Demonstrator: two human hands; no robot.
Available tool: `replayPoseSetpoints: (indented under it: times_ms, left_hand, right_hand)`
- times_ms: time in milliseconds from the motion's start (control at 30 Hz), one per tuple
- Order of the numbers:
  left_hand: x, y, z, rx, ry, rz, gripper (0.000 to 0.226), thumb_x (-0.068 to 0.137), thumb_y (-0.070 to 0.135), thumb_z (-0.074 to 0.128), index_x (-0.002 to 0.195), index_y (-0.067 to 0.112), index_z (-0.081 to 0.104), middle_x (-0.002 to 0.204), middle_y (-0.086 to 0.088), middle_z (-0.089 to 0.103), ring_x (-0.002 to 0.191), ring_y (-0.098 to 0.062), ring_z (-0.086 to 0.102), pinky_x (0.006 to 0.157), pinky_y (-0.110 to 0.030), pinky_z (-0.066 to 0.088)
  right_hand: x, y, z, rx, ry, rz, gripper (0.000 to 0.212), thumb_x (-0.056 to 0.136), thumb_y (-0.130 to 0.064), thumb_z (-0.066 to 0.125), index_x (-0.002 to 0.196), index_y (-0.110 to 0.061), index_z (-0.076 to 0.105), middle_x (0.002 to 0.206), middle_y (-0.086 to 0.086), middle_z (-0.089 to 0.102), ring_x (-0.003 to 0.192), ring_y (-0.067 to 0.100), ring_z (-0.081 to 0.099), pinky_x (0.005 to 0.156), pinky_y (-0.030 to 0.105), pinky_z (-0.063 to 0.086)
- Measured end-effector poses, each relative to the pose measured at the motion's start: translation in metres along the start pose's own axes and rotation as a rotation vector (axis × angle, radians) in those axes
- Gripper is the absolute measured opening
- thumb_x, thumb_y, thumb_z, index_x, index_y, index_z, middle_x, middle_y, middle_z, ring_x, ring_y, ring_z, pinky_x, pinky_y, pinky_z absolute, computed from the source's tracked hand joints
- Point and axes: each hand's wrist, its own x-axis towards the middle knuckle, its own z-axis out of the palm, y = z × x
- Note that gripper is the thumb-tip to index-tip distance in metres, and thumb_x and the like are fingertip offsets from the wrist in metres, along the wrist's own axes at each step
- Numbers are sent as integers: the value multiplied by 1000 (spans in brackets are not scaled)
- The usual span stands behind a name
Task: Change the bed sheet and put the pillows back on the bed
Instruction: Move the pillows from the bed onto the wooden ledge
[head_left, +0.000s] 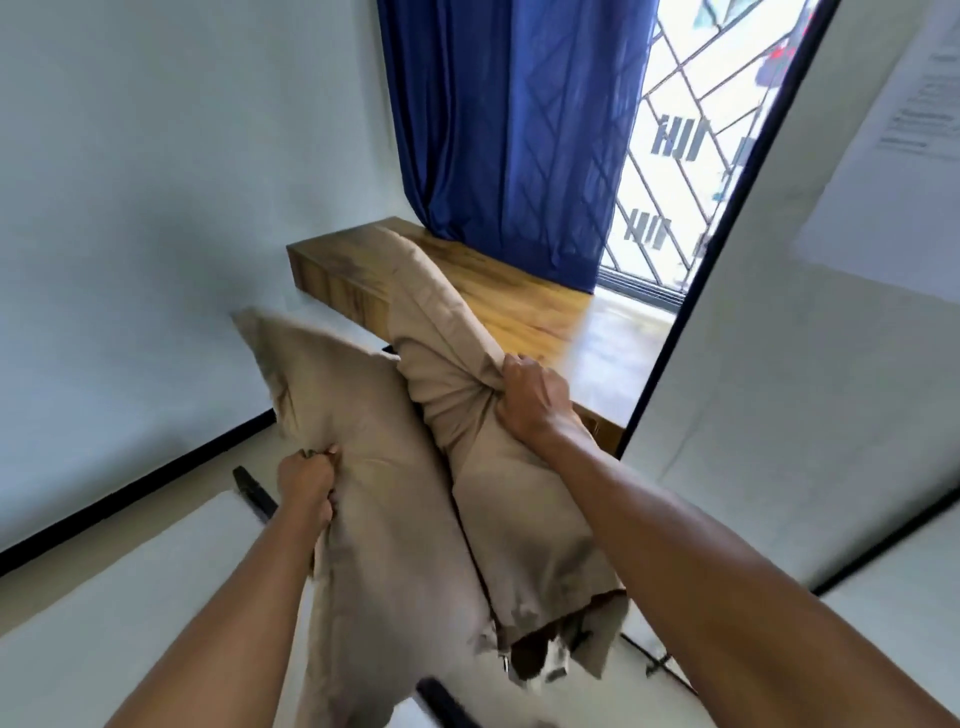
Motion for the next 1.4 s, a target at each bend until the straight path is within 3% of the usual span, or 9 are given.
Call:
replayPoseSetpoints:
  times_ms: [133, 300, 567, 733, 933, 1033, 1167, 1300, 1400]
  left_hand:
    - [21, 54, 84, -183, 43, -15, 33, 91, 13, 72, 123, 13, 63, 109, -6, 64, 99, -26, 60, 89, -34, 48]
    - [41, 151, 170, -321, 90, 91, 26, 89, 6, 73, 112, 13, 65, 90, -3, 64, 79, -21, 60, 85, -33, 51]
    - [97, 256, 283, -430, 34, 181, 11, 89, 8, 73, 85, 12, 64, 77, -8, 58, 52, -16, 49, 38, -17, 38]
    - [171, 297, 376, -527, -67, 163, 14, 92, 13, 72, 99, 9, 60, 66, -1, 45, 38, -7, 42, 38, -19, 37]
    - [299, 329, 501, -563, -279, 29, 19, 97, 25, 69, 86, 13, 60, 54, 0, 51, 40, -13, 46, 42, -21, 43]
    - [369, 305, 542, -425, -318, -54, 16, 100, 25, 64, 90, 13, 65, 83, -8, 65, 68, -22, 62, 68, -37, 59]
    - [438, 247, 576, -229, -316, -186, 30, 104, 17, 53, 130, 3, 58, 113, -34, 59, 88, -45, 62, 78, -47, 60]
    - [471, 211, 586, -110, -297, -190, 41, 104, 26, 55, 144, 18, 47, 126, -5, 60, 108, -30, 61, 98, -49, 55]
    - [486, 212, 593, 20, -465, -211, 32, 104, 10, 52, 135, 7, 58, 127, -12, 65, 89, -18, 63, 83, -36, 57]
  right_hand:
    - [116, 43, -25, 44, 62, -121, 26, 90, -18, 57, 115, -13, 62, 116, 8, 68, 100, 37, 69, 75, 36, 50]
    - [239, 72, -84, 20, 161, -187, 25, 92, -13, 55, 116, -12, 60, 119, 8, 66, 103, 37, 67, 74, 37, 43]
    - [396, 103, -136, -48, 329, -215, 20, 86, -10, 56, 106, -12, 59, 112, 9, 67, 97, 40, 67, 70, 37, 38]
    - [488, 124, -132, -178, 432, -247, 21, 88, -10, 54, 108, -11, 59, 110, 9, 67, 95, 39, 67, 66, 37, 36]
    - [626, 131, -76, -393, 487, -265, 25, 95, -7, 47, 118, -12, 57, 112, 9, 62, 97, 35, 68, 63, 38, 36]
    - [670, 131, -13, -445, 350, -250, 27, 97, -9, 48, 122, -13, 57, 116, 7, 61, 101, 33, 66, 63, 39, 36]
    - [690, 146, 109, -413, 48, -252, 23, 93, -13, 63, 116, -14, 62, 110, 6, 65, 90, 30, 70, 58, 37, 41]
    - [684, 143, 197, -283, -119, -240, 28, 91, -18, 58, 118, -20, 60, 117, 5, 60, 99, 30, 67, 65, 39, 49]
    - [700, 118, 225, -290, -100, -271, 40, 85, -29, 54, 124, -25, 60, 119, 6, 58, 108, 29, 61, 80, 44, 52]
